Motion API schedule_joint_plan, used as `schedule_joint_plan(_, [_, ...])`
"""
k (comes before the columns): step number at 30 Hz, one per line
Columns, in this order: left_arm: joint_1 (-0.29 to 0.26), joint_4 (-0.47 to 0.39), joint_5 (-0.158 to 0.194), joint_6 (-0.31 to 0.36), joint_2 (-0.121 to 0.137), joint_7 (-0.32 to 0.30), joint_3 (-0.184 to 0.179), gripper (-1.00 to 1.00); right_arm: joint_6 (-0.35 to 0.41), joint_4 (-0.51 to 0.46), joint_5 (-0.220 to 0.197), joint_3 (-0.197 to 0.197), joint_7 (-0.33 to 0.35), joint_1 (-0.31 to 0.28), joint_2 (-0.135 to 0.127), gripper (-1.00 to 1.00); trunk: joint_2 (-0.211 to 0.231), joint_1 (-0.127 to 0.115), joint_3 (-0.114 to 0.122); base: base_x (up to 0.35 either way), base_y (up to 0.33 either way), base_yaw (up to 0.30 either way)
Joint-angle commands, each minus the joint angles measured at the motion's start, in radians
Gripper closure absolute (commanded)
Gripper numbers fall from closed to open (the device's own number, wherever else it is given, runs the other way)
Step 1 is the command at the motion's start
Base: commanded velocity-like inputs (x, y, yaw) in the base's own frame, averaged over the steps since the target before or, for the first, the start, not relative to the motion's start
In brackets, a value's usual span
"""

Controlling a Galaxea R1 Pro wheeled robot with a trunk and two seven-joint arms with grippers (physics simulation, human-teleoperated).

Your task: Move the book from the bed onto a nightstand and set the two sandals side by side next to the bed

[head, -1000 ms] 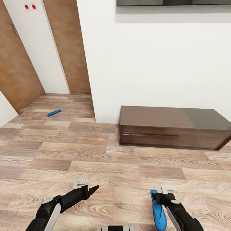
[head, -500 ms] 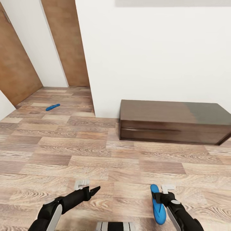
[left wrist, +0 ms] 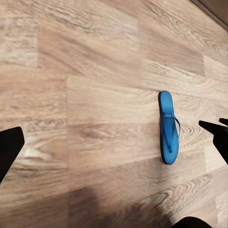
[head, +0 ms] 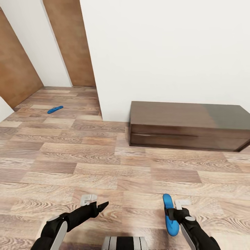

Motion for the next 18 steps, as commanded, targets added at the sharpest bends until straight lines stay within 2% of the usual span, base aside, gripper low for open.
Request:
schedule_joint_plan(1, [0.0, 0.0, 0.007, 0.008, 0.0, -0.001, 0.001, -1.0, 0.006, -0.002, 0.0, 0.0, -0.001, 0.0, 0.0, -1.0, -0.001, 0.0, -0.005, 0.0, 0.0, 0.0])
schedule_joint_plan(18, [0.0, -0.001, 0.007, 0.008, -0.002, -0.001, 0.001, -1.0, 0.016, -0.005, 0.003, -0.003, -0.001, 0.0, -0.003, -1.0, -0.005, 0.008, -0.07, 0.0, 0.0, 0.0])
